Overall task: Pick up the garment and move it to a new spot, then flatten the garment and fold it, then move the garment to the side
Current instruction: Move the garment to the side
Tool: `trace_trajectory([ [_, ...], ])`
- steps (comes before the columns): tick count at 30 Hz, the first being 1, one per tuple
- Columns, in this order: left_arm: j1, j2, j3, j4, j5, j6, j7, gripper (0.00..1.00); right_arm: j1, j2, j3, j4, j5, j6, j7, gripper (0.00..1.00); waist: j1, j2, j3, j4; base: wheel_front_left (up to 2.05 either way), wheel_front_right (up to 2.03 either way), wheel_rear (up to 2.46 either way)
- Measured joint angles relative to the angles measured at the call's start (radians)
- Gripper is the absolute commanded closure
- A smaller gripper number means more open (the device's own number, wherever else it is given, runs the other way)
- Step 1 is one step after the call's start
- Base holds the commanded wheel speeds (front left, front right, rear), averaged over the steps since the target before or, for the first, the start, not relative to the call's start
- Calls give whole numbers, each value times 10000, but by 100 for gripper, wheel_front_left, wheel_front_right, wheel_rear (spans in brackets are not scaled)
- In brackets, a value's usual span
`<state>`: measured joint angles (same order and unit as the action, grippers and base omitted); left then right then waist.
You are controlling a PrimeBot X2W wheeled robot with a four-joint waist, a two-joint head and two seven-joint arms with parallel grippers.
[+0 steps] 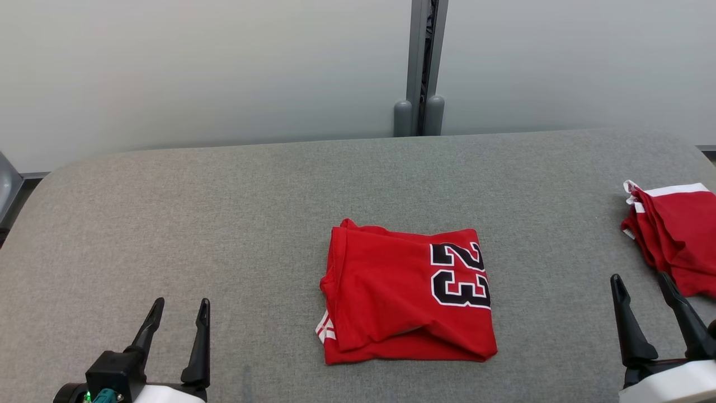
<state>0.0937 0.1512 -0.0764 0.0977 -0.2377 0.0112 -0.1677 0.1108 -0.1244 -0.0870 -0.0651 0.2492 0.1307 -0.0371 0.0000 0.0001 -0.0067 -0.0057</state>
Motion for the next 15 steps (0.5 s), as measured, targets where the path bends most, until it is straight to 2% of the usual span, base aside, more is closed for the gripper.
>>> trace_trajectory([
  [10,-351,8,-132,-27,-23,0,-84,0,-106,-67,-15,190,134,0,-10,0,0,0,192,232,0,0,0],
  [15,-687,17,-198,-86,-31,-15,-199,0,-616,-184,305,541,244,0,-13,0,0,0,609,485,0,0,0],
])
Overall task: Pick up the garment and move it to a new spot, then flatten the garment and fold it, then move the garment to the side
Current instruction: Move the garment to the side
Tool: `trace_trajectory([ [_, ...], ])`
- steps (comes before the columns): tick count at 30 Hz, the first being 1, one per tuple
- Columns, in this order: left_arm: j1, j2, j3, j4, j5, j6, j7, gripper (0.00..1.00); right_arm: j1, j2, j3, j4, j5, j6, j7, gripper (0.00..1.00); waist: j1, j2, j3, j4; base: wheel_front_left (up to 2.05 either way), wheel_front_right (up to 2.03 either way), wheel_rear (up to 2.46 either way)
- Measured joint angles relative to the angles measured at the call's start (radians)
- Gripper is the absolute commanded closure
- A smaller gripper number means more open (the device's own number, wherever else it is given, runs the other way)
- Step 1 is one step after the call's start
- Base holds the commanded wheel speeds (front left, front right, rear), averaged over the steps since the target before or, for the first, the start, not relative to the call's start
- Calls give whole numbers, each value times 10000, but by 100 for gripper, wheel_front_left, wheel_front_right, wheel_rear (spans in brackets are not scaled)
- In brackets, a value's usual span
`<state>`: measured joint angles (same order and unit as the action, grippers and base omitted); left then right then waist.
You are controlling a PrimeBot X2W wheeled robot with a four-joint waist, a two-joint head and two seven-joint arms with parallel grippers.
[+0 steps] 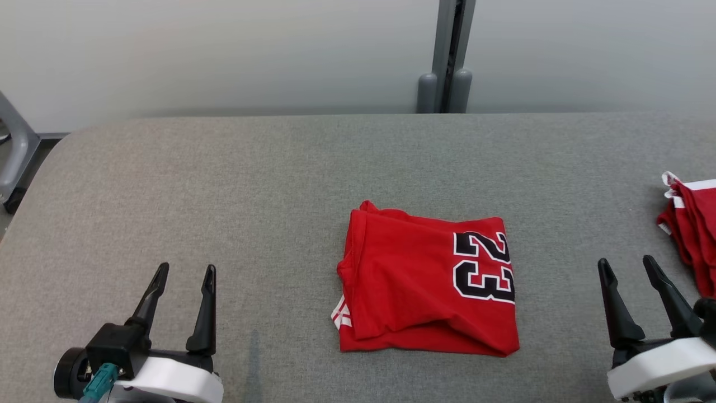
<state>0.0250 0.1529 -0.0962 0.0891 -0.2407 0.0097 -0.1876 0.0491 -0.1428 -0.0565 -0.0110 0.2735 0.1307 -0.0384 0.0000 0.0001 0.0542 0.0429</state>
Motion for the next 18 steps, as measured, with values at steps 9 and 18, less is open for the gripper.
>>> trace_trajectory([
  [9,-917,-146,-244,132,0,-96,-290,0,-968,-238,1101,1565,439,0,-77,0,0,0,1027,568,0,0,0],
  [18,-1631,-330,-426,451,-56,-194,-550,0,-2230,-389,2127,3542,1018,-2,-326,0,0,0,2157,1031,0,0,0],
])
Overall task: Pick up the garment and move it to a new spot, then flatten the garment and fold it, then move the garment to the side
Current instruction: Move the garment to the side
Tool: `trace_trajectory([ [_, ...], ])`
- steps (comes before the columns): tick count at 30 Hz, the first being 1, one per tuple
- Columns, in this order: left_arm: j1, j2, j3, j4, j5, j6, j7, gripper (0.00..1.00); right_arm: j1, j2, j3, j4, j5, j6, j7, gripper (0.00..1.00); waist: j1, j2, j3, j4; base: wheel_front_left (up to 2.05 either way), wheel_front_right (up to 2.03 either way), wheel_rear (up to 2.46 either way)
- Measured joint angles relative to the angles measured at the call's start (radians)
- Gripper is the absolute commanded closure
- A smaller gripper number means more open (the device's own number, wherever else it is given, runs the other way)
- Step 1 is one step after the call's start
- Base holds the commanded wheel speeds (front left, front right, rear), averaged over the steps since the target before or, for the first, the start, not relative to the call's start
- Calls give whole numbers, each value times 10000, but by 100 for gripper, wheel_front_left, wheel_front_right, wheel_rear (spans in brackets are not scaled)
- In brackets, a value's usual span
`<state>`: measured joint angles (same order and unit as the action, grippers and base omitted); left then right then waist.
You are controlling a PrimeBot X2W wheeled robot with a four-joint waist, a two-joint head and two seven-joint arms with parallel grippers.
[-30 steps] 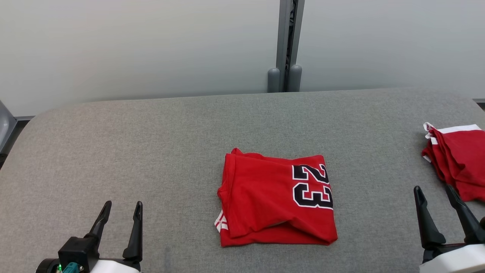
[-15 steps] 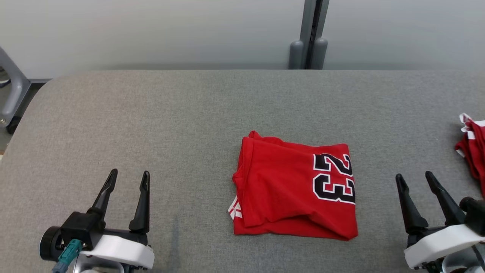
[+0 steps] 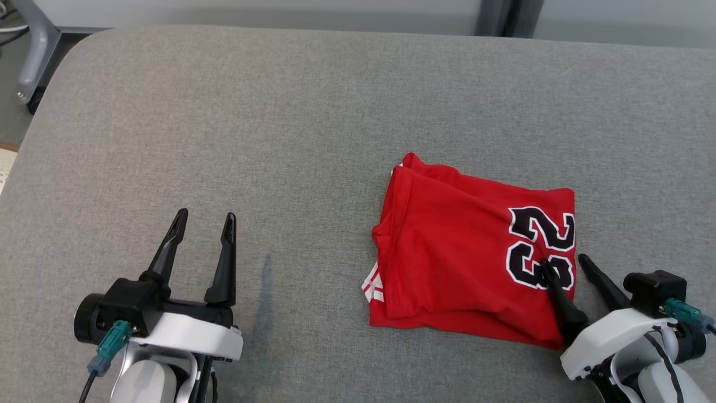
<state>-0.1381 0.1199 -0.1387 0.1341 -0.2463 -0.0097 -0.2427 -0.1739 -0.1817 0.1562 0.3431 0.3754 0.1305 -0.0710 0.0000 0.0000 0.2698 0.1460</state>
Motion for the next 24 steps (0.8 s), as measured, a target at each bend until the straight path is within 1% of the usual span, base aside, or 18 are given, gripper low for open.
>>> trace_trajectory([
  [5,-154,-15,-17,82,0,-27,-86,0,-415,-148,426,633,433,2,4,0,0,0,226,137,0,0,0],
  [6,-155,-15,-4,84,0,-27,-90,0,-470,-163,477,706,533,2,19,16,0,0,243,128,0,0,0],
  [7,-155,-8,10,92,0,-27,-102,0,-533,-182,575,788,614,0,71,83,0,0,259,114,0,0,0],
  [8,-158,-2,29,100,0,-27,-115,0,-618,-207,679,846,692,0,98,100,0,0,271,96,0,0,0],
  [12,-193,12,77,113,0,-19,-146,0,-815,-357,966,913,882,6,77,100,0,0,296,-26,0,0,0],
  [16,-189,10,144,90,10,75,-163,0,-932,-570,1137,777,899,35,-42,100,-1,0,262,-296,0,0,0],
  [19,-159,127,178,-84,48,107,-174,0,-918,-1304,832,245,650,15,2,100,0,0,226,-820,0,0,0],
  [24,-120,247,192,-360,88,161,-153,0,-715,-2134,165,-422,408,4,291,100,0,0,284,-1514,0,0,0],
])
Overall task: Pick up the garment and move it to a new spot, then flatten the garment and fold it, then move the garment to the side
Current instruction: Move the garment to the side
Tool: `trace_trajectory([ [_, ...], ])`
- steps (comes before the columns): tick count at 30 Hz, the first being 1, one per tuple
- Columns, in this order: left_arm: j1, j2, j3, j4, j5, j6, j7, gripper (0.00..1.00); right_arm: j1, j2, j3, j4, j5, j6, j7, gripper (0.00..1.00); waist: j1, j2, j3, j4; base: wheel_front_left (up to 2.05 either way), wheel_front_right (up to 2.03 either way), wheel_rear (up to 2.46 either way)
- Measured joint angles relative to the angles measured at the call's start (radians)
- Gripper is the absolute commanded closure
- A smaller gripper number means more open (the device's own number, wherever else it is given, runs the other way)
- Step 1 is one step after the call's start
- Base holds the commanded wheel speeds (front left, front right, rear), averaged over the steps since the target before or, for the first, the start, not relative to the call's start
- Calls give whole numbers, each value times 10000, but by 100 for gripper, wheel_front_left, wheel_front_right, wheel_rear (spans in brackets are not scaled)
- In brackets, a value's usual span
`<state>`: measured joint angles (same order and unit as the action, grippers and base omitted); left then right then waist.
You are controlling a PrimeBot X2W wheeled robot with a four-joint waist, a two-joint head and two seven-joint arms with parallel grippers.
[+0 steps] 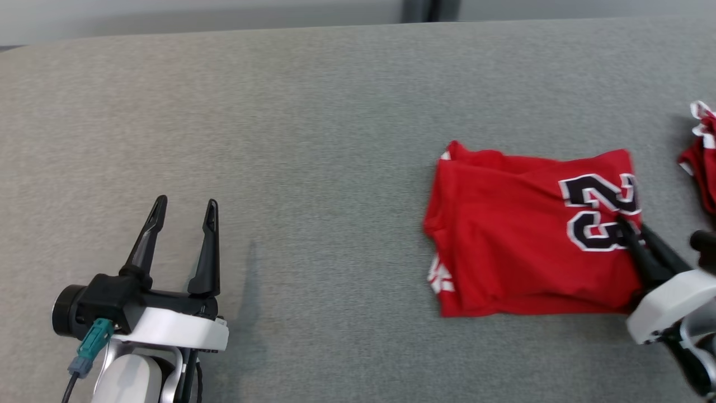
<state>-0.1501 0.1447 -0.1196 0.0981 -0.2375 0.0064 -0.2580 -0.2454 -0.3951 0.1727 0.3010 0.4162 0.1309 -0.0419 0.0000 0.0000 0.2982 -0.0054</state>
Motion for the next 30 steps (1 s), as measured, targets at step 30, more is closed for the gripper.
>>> trace_trajectory([
  [30,-1690,1271,-495,-2082,646,-334,1440,0,-3276,-1971,-3643,679,301,0,-869,100,0,0,3399,-2080,0,0,0],
])
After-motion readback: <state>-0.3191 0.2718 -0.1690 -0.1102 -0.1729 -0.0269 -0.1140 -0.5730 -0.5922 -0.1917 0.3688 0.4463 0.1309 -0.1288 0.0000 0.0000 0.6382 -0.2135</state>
